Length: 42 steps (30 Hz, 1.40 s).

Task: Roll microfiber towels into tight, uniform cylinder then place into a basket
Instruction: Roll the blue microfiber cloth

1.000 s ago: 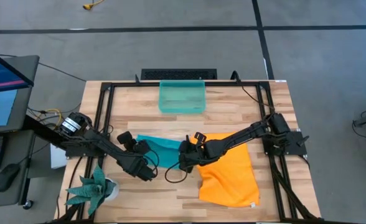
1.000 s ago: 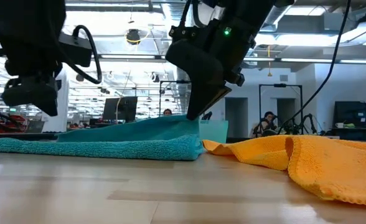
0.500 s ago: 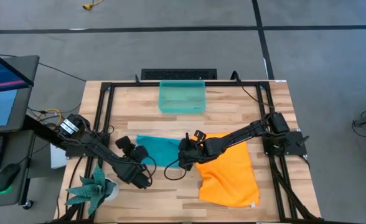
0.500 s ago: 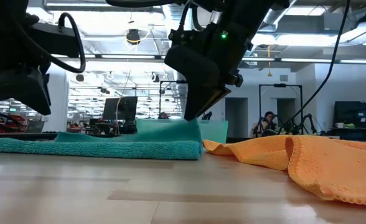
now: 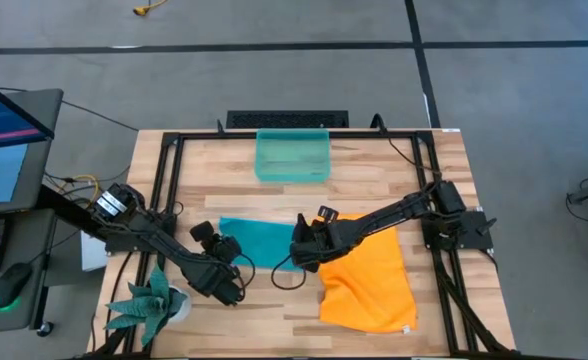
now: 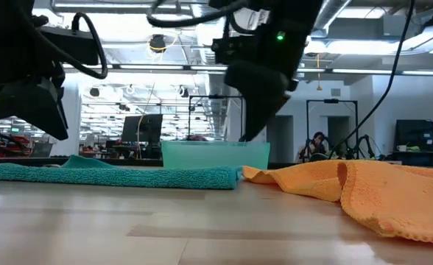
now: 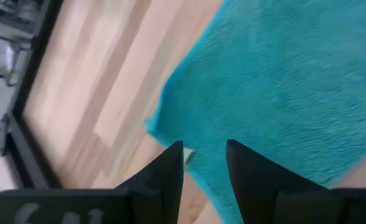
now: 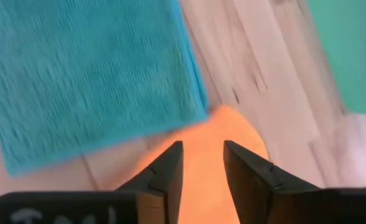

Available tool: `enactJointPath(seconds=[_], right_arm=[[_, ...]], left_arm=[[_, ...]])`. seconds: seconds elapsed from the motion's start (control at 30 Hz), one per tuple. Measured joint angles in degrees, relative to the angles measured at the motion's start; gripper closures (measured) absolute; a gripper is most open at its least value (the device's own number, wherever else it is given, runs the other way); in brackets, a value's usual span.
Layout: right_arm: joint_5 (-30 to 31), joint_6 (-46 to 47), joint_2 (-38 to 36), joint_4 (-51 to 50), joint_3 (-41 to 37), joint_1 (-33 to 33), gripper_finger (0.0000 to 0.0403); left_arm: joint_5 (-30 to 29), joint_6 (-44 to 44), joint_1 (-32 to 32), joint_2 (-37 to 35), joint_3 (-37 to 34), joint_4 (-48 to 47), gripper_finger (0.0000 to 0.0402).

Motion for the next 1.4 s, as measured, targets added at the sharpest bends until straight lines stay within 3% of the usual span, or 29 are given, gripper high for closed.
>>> enactJointPath(seconds=[0.43,0.73,1.0,1.23,1.4], right_arm=[[0.2,0.0,0.0,-4.8,0.0,2.9,0.0280],[0.2,1.5,0.0,-4.8,0.0,3.6,0.0280],[0.2,5.1,0.0,-4.3,0.0,3.7,0.0280],[0.1,5.6,0.0,-4.1,0.0,4.2,0.0280],[0.2,5.6,0.0,-3.1,0.0,4.2,0.0280]], left_arm=[[-4.5,18.5,2.1,0.0,0.0,19.0,0.0287],[-4.6,25.7,6.8,0.0,-1.0,20.6,0.0287],[3.5,27.5,10.7,0.0,-7.8,27.9,0.0287],[3.8,33.3,14.3,-0.3,-10.4,33.2,0.0288],[1.9,46.1,17.2,-0.1,-10.5,33.3,0.0288]])
